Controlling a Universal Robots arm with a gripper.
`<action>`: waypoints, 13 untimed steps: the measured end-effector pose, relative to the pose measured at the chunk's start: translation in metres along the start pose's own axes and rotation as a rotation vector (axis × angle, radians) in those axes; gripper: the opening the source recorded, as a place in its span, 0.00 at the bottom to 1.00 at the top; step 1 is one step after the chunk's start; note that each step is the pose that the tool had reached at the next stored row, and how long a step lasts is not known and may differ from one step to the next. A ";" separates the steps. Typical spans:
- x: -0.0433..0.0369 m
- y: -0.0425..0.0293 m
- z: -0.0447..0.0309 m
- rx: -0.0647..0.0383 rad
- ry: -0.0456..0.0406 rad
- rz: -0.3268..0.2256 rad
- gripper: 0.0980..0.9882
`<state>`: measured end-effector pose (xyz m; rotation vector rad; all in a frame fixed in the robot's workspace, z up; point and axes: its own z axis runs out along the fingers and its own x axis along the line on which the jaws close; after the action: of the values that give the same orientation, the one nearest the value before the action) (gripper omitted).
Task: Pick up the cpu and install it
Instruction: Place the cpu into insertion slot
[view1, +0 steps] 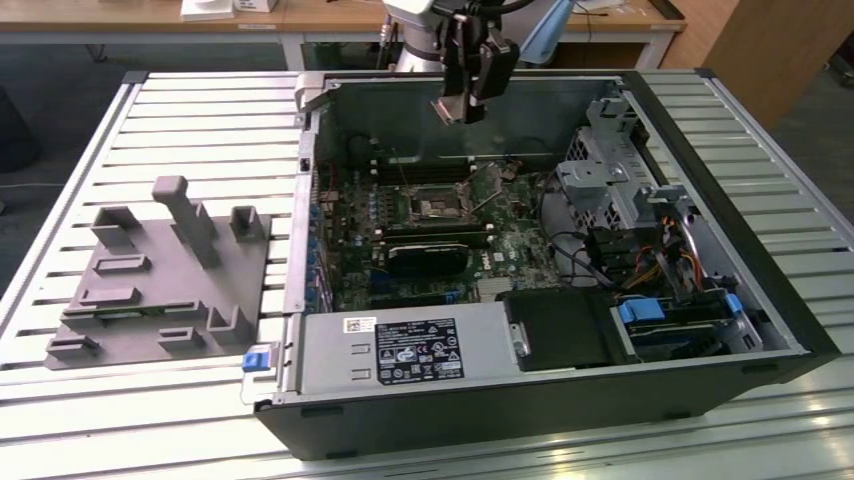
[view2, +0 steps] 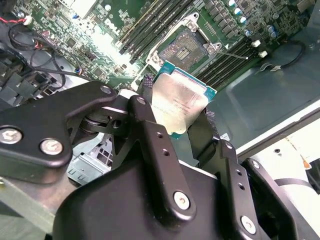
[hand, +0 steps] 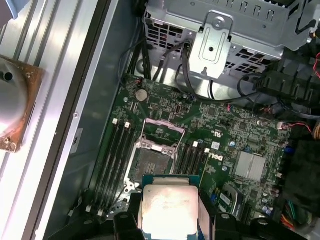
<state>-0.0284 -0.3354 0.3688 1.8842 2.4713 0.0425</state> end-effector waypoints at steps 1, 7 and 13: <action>0.0000 0.0000 0.0000 0.000 -0.0002 0.004 0.49; 0.0000 0.0000 0.0001 0.000 -0.0011 0.024 0.49; 0.0000 0.0000 0.0002 0.000 -0.0018 0.042 0.49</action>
<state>-0.0285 -0.3354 0.3686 1.9359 2.4303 0.0413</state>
